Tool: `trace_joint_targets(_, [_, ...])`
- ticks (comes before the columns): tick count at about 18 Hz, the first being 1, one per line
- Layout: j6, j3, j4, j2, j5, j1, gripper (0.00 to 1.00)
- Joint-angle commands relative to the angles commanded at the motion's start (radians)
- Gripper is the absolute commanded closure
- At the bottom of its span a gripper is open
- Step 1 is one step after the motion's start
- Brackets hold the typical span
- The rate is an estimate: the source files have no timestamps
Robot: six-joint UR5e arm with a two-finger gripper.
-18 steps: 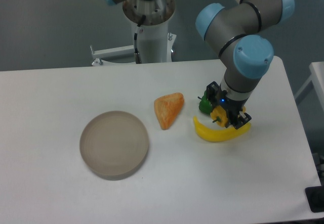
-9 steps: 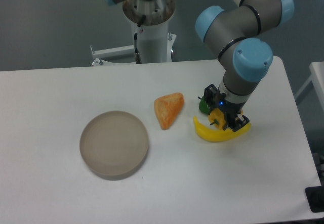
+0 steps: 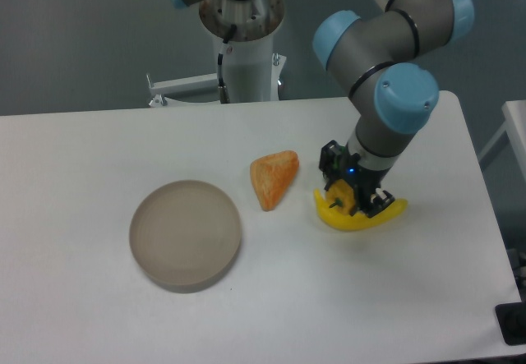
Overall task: Place the yellow pepper on the plate
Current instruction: 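Lift the yellow pepper and carry it over the round plate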
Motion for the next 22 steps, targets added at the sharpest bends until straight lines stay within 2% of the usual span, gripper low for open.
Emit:
trace_joint_targets(3, [-0.102, -0.044, 0.003, 0.018, -0.008, -0.058, 0.63])
trace_joint_targets(8, [-0.293, -0.077, 0.009, 0.019, -0.014, -0.163, 0.63])
trace_joint_targets(9, [-0.341, -0.095, 0.021, 0.017, -0.012, -0.205, 0.63])
trace_joint_targets(14, [-0.487, -0.155, 0.109, 0.003, -0.048, -0.308, 0.63])
trace_joint_targets(17, [-0.542, -0.160, 0.198, -0.033, -0.049, -0.373, 0.62])
trace_joint_targets(22, [-0.528, -0.170, 0.212, -0.061, -0.046, -0.387, 0.50])
